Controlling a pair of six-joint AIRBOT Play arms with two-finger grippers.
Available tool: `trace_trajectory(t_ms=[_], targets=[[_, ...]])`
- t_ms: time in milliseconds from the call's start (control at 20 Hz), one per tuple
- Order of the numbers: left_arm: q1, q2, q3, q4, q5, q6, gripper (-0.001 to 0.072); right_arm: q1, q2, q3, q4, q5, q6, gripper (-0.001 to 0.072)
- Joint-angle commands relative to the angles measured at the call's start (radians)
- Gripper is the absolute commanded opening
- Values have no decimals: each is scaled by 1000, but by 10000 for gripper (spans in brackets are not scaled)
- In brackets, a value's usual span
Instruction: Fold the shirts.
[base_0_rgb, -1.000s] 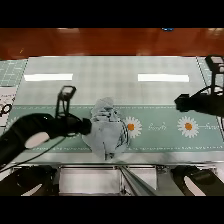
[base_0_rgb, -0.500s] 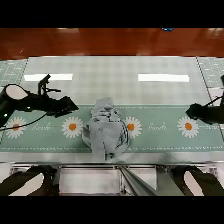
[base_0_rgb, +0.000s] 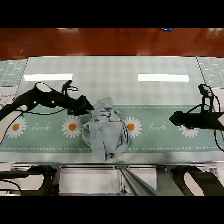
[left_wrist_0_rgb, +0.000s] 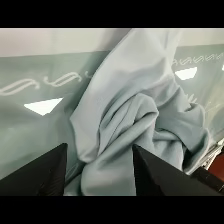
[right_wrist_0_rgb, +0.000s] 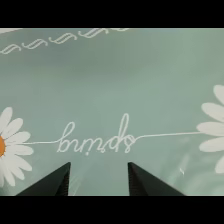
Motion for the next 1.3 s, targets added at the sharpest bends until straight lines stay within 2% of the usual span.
trace_trajectory(t_ms=[0,250,300,350,450,650,850,1000,1250], targets=[[-56,-82,44,-14,4,-16,502,18,0,-5,8,-9,11,411],[-105,-112,94,-14,3,-16,487,18,0,-6,22,-11,11,411],[-109,-116,100,-14,2,-15,332,18,0,-6,24,-11,11,411],[-110,-117,105,-14,0,2,19,18,0,-10,36,-12,11,411],[-109,-116,121,-14,-12,38,27,18,0,-58,143,-18,-18,411],[-99,-116,153,-14,-15,38,27,31,0,-240,524,34,-194,411],[-97,-116,164,-14,-15,38,27,253,-24,-298,572,-89,-145,410],[-97,-116,164,-14,-23,38,27,385,-145,-298,634,-173,-150,410],[-97,-116,163,-14,-34,38,27,533,-378,-249,846,-273,-325,410]])
